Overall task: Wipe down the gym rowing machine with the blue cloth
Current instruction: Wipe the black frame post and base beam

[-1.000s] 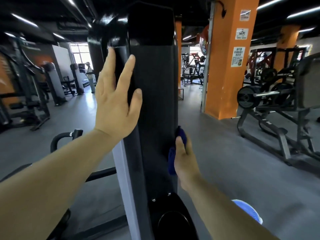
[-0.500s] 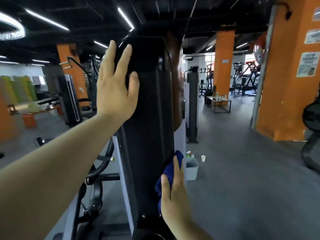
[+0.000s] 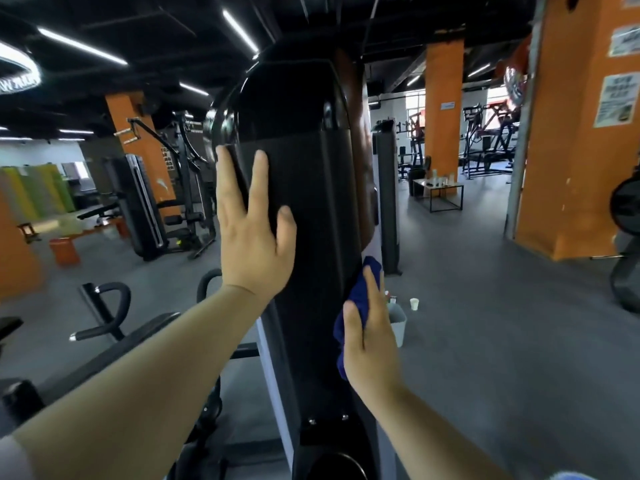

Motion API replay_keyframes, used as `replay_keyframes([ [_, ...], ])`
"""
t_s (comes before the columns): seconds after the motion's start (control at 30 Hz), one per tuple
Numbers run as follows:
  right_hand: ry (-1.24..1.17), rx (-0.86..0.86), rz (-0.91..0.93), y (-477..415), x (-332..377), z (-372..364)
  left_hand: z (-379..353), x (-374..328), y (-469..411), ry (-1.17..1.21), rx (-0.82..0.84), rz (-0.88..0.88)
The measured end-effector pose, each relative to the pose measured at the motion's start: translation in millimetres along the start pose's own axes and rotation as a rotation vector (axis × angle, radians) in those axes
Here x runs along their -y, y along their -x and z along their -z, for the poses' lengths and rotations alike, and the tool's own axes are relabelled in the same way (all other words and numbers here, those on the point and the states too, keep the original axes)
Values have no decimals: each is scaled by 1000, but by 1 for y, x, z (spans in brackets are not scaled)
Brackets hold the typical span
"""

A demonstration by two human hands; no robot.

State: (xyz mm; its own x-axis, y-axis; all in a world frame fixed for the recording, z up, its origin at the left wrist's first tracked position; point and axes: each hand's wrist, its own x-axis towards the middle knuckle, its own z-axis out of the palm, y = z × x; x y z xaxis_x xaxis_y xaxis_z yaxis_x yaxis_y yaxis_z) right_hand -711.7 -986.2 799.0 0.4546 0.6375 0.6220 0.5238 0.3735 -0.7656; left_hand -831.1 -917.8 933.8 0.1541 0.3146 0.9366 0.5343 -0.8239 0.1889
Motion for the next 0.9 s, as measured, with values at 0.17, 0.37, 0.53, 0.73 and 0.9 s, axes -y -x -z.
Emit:
replay_keyframes([
  [0.17,-15,22,145,-60,68,18,-5,14,29,10,66,-27],
  [0.37,89,-15,-6,30,-16,-8,-8,18,30,45,36,-76],
  [0.53,192,83,-273,78,-59,-7,-11,17,31,76,18,-58],
  [0.73,111,-21,10,-17,45,7,5,12,31,84,95,8],
  [0.9,89,-60,264,-115,132,30,20,6,-6,155,48,73],
])
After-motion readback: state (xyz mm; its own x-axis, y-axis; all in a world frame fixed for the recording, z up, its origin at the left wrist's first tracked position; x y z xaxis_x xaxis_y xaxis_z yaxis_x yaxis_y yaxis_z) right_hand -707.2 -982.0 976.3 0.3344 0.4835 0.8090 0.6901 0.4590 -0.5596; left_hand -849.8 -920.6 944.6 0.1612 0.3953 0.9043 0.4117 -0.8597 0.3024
